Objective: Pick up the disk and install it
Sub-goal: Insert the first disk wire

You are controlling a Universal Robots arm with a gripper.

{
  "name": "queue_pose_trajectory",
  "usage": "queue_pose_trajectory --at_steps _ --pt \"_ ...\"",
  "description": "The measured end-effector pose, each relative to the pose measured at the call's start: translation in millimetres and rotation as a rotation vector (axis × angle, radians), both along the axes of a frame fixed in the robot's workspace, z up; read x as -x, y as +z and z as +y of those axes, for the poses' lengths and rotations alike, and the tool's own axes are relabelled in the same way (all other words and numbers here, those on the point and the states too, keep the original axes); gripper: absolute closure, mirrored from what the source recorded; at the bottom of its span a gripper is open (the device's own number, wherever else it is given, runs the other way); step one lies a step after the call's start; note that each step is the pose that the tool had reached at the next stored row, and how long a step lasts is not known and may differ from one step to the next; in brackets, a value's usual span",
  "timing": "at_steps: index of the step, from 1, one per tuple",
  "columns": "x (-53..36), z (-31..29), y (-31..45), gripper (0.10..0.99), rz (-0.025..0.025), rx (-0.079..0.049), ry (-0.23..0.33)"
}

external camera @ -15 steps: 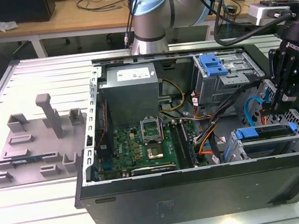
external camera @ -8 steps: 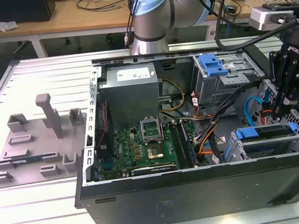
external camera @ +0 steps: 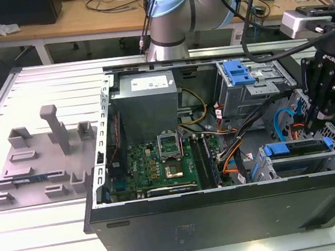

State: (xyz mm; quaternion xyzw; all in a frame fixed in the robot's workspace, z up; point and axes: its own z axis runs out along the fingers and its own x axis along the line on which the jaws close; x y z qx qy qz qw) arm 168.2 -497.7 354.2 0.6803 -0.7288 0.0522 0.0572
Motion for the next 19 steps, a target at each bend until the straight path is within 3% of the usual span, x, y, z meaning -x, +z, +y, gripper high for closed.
queue_pose_trajectory --at_steps 3,5,12,17,19 --pt "0.6 -12.7 0.0 0.918 -0.0038 -0.036 0.001" --pt "0.6 -15.4 0.0 0.918 -0.0039 -0.041 0.001" --pt "0.7 -16.0 0.1 0.918 -0.004 -0.045 0.001" --pt "1.4 -23.0 0.0 0.918 -0.0062 -0.081 0.002" --pt "1.4 -23.7 -0.1 0.918 -0.0067 -0.086 0.004"
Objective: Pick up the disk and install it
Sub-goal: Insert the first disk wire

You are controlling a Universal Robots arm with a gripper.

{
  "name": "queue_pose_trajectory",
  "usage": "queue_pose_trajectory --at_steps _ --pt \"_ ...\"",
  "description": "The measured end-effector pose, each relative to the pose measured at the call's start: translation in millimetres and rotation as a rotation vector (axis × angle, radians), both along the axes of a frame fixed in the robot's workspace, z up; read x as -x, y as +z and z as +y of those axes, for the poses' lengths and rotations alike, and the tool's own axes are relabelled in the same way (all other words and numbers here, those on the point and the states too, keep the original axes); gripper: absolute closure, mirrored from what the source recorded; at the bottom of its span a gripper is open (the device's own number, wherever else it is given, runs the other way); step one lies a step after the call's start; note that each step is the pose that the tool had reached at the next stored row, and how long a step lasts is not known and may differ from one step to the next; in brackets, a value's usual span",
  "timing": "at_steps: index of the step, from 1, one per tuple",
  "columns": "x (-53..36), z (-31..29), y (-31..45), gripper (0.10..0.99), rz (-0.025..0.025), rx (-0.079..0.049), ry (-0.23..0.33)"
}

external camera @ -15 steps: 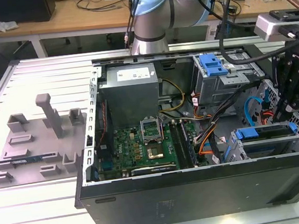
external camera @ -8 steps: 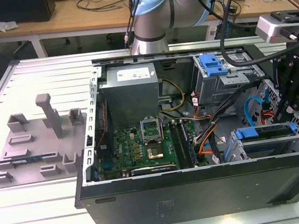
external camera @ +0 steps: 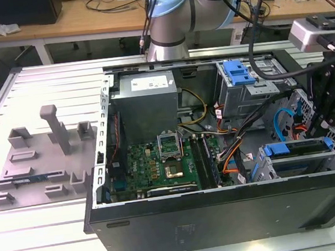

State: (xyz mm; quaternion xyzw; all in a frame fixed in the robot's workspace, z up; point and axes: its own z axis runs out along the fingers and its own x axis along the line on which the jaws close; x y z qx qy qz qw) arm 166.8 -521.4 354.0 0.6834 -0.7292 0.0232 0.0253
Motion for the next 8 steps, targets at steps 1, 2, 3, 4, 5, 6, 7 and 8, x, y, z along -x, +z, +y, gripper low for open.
queue_pose_trajectory --at_steps 1,2,3,4,5,6,7,8 --pt "0.0 -0.1 -0.2 0.918 -0.0004 -0.001 0.001" --pt "0.1 -0.3 -0.4 0.918 -0.0008 -0.002 0.003" --pt "0.1 -0.4 -0.6 0.918 -0.001 -0.003 0.004" --pt "0.1 -0.5 -0.8 0.918 -0.0012 -0.003 0.005" --pt "0.1 -0.5 -0.9 0.918 -0.0012 -0.003 0.007" --pt "0.1 -0.6 -1.0 0.918 -0.0012 -0.003 0.008" --pt "0.1 -0.6 -1.0 0.918 -0.0012 -0.003 0.009" --pt "0.1 -0.6 -1.0 0.918 -0.0012 -0.003 0.009"
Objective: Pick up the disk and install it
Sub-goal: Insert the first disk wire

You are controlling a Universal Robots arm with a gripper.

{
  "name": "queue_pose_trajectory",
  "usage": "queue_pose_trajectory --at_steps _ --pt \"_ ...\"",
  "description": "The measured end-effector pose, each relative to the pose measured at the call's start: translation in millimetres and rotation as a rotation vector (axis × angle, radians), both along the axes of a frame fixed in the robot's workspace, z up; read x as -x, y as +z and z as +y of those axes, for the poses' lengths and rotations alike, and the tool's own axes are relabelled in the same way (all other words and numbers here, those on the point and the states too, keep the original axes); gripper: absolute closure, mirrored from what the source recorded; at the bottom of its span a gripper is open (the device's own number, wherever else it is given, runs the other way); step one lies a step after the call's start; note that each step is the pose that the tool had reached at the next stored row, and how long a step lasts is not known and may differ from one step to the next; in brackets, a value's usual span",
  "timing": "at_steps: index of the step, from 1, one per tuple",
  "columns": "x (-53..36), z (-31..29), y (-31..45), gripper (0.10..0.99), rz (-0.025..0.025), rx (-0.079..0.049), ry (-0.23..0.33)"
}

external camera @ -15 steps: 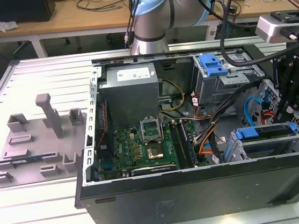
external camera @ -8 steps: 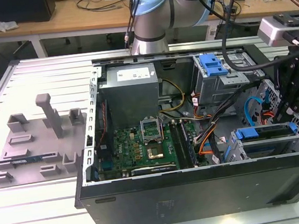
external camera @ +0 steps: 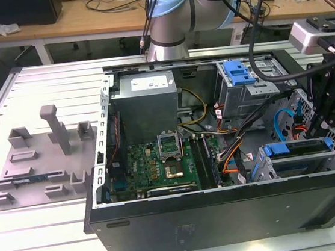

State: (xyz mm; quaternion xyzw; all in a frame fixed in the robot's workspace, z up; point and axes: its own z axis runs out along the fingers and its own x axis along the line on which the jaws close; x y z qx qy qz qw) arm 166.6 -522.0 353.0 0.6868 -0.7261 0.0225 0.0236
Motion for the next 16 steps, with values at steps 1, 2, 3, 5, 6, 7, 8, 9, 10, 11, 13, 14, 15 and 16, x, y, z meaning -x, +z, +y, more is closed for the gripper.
queue_pose_trajectory --at_steps 1,2,3,5,6,7,8,9,10,11,13,14,15,16 --pt "0.0 0.0 0.0 0.918 0.0 0.0 0.0" --pt "0.0 0.0 0.0 0.918 0.0 0.0 0.0" --pt "0.0 0.0 -0.1 0.918 0.0 0.0 0.0" --pt "0.0 0.0 -0.2 0.918 0.0001 -0.001 0.0" --pt "0.0 0.0 -0.3 0.918 0.0002 -0.002 0.0" --pt "0.0 0.0 -0.3 0.918 0.0005 -0.007 0.0" --pt "0.0 0.0 -0.3 0.918 0.001 -0.011 0.0" --pt "0.0 0.0 -0.3 0.918 0.0013 -0.013 0.0" --pt "0.0 0.0 -0.3 0.918 0.0013 -0.014 0.0" --pt "0.0 -0.1 -0.3 0.918 0.0013 -0.014 0.0" --pt "0.1 -0.9 -0.3 0.918 0.003 -0.014 0.0" --pt "0.0 -1.3 -0.3 0.918 0.0047 -0.014 0.0" --pt "0.0 -1.6 -0.4 0.918 0.0064 -0.015 0.0" --pt "-0.1 -2.0 -0.5 0.918 0.0079 -0.015 0.0"
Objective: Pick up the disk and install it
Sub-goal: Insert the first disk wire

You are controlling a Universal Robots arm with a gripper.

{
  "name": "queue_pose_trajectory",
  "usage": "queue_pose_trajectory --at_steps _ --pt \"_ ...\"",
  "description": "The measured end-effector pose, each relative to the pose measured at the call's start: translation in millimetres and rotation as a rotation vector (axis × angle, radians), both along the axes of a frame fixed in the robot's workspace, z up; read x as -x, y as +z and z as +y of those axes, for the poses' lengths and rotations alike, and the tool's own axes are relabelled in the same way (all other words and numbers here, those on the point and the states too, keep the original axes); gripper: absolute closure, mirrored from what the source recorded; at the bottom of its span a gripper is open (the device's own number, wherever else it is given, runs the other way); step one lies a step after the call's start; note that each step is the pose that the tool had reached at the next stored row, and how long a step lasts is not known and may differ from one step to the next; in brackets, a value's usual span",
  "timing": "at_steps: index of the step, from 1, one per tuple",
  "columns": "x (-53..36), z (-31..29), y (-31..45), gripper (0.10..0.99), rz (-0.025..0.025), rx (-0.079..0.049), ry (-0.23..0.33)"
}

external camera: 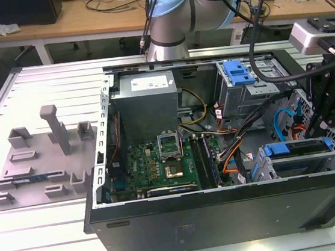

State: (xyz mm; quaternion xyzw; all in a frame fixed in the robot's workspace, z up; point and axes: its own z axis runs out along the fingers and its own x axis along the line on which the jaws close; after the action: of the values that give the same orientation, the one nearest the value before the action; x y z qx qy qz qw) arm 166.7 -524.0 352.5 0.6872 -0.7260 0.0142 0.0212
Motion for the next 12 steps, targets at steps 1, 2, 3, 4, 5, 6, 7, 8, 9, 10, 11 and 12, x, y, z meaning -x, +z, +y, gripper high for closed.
queue_pose_trajectory --at_steps 1,2,3,4,5,6,7,8,9,10,11,12 --pt "-0.1 -0.3 -0.2 0.918 0.0002 -0.001 0.0" --pt "-0.6 -0.8 -0.3 0.918 0.0005 -0.002 0.0" --pt "-0.9 -1.0 -0.4 0.918 0.0006 -0.003 0.0" --pt "-1.1 -1.3 -0.5 0.918 0.0007 -0.003 0.0" --pt "-1.3 -1.6 -0.8 0.918 0.0009 -0.005 0.0" --pt "-1.3 -1.7 -0.9 0.918 0.001 -0.005 0.0" --pt "-1.4 -1.7 -1.0 0.918 0.001 -0.005 0.0" --pt "-1.5 -1.8 -1.2 0.918 0.001 -0.005 0.0" --pt "-1.5 -1.8 -1.3 0.918 0.0011 -0.005 0.0" --pt "-1.5 -1.8 -1.5 0.918 0.001 -0.005 0.0" --pt "-1.4 -1.8 -1.8 0.918 0.0012 -0.005 0.0" --pt "-1.4 -1.8 -1.8 0.918 0.0013 -0.005 0.0"
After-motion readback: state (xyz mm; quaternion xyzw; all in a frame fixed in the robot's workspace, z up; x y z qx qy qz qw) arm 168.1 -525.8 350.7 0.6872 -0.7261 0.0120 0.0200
